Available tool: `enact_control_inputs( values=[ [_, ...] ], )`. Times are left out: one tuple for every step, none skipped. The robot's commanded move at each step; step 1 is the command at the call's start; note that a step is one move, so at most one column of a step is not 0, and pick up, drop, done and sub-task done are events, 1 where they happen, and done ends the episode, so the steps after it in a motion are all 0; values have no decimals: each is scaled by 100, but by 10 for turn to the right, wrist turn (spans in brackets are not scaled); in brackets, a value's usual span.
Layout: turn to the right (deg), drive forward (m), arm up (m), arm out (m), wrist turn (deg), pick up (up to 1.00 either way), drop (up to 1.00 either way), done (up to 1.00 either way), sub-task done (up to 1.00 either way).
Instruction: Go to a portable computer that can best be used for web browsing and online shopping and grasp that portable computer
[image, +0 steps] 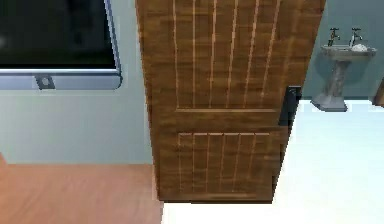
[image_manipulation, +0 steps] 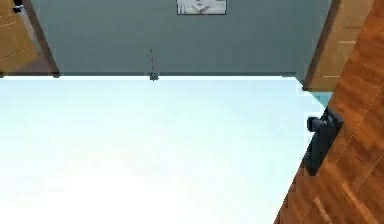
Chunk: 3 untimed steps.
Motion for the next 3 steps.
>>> enact_control_inputs(
  values=[
    [-450, 0, 0, 0, 0, 0, 0, 0, 0],
    [-210, 0, 0, 0, 0, 0, 0, 0, 0],
    [0, 60, 0, 0, 0, 0, 0, 0, 0]
  ],
)
